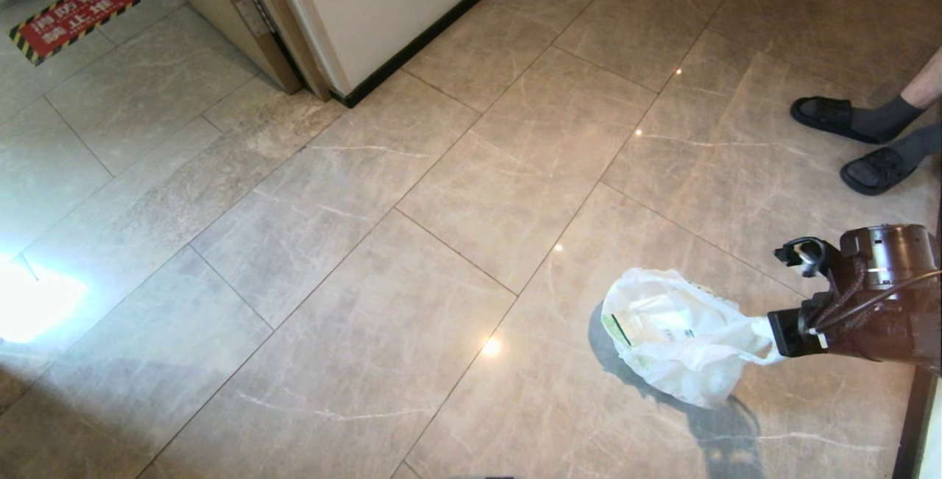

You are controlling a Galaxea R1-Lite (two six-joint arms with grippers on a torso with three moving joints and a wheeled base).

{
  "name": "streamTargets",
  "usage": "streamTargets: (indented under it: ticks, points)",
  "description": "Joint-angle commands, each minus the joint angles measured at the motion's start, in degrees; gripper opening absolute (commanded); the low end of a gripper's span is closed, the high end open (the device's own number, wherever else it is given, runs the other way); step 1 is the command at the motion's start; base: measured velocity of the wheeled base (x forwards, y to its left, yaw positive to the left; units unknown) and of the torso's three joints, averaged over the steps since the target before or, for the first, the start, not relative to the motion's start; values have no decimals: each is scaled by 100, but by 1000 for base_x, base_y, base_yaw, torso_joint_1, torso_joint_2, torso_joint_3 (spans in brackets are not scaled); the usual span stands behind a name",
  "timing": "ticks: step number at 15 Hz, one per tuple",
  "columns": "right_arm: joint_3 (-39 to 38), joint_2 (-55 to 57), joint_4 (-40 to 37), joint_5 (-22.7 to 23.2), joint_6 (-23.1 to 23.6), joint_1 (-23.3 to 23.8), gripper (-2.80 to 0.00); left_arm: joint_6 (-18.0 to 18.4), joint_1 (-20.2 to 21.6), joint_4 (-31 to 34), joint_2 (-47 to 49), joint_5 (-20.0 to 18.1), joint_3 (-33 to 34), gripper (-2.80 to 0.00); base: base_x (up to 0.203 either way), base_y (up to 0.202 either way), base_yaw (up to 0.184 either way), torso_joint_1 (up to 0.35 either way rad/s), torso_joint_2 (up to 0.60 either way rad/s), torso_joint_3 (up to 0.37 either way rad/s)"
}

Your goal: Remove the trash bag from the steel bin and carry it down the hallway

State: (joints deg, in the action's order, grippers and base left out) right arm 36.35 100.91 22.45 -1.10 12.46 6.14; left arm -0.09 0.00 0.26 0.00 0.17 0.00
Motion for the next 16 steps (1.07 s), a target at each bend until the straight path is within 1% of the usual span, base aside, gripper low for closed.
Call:
streamTargets:
  ticks: [1, 4, 7, 9, 11, 13, 16]
  points:
    - [-43, -531, -407, 15, 24, 18, 0, 0, 0, 1, 0, 1, 0, -280, 0, 0, 0, 0, 0, 0]
    - [-183, -1393, -1083, 17, -13, 12, 0, 0, 0, 1, 0, 1, 0, -280, 0, 0, 0, 0, 0, 0]
    - [-460, -2486, -2113, 73, -49, 4, 0, 0, 0, 1, 0, 1, 0, -280, 0, 0, 0, 0, 0, 0]
    - [-521, -3251, -3142, 341, -103, -2, 0, 0, 0, 1, 0, 1, 0, -280, 0, 0, 0, 0, 0, 0]
    - [-500, -3985, -4140, 835, -129, -6, 0, 0, 0, 1, 0, 1, 0, -280, 0, 0, 0, 0, 0, 0]
    - [-493, -4658, -4594, 1105, -153, -7, 0, -9, 0, 1, 0, 1, 0, -280, 0, 0, 0, 0, 0, 0]
    - [-675, -5518, -4977, 1216, -171, -9, 0, 0, 0, 1, 0, 1, 0, -280, 0, 0, 0, 0, 0, 0]
